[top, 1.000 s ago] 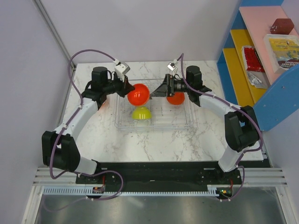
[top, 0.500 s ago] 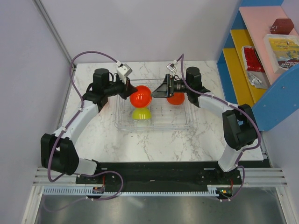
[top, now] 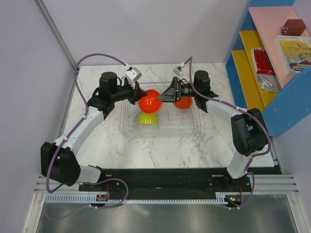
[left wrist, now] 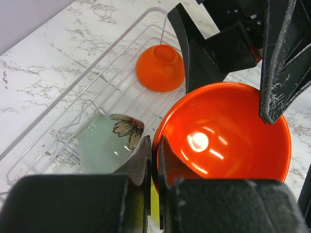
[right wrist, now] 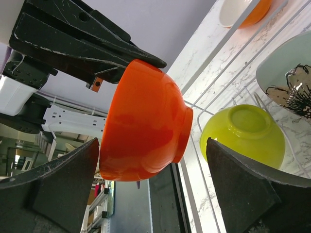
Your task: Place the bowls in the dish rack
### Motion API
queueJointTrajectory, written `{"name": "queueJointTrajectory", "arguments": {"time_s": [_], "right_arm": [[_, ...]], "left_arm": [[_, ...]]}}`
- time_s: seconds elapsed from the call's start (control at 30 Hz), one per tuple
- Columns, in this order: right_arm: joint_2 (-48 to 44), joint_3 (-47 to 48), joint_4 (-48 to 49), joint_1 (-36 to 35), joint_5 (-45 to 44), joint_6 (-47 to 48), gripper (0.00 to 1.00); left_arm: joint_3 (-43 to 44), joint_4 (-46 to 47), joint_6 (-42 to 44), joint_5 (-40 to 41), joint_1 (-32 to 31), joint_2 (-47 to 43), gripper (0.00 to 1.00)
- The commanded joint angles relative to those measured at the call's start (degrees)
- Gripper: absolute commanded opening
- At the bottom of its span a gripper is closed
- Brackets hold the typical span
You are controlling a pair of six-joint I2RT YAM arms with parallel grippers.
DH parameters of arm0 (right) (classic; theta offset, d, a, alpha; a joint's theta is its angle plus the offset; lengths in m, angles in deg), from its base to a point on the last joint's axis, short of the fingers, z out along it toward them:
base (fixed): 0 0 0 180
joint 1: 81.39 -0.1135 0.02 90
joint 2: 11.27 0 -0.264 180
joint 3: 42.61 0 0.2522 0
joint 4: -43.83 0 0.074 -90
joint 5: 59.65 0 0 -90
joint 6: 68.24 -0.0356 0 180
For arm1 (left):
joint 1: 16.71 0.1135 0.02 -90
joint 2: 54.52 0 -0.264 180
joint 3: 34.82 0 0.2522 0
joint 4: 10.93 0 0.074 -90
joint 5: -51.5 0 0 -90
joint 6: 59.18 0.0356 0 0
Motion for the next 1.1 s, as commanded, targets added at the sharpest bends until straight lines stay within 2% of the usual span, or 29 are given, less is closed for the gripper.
{"name": "queueJointTrajectory", "arguments": {"time_s": [0.0, 0.4, 0.8, 1.07], "right_arm": [[-0.3, -0.7, 5.1, 0.2, 2.1, -2.1, 0.98], [0.4, -0.9, 7.5, -0.7, 3.9, -5.8, 0.88], [1.7, -0.6, 6.7, -1.5, 4.6, -5.8, 0.87], [1.7, -0.6, 7.2, -1.5, 6.0, -6.0, 0.73]], "left_arm": [[0.8, 3.3, -0.4, 0.6, -0.7, -1.6, 0.02], [1.0, 3.2, 0.2, 1.7, -1.4, -1.4, 0.02], [1.4, 3.3, 0.1, 1.8, -1.8, -1.2, 0.02], [1.2, 3.3, 0.5, 2.1, -1.8, -1.4, 0.02]]}}
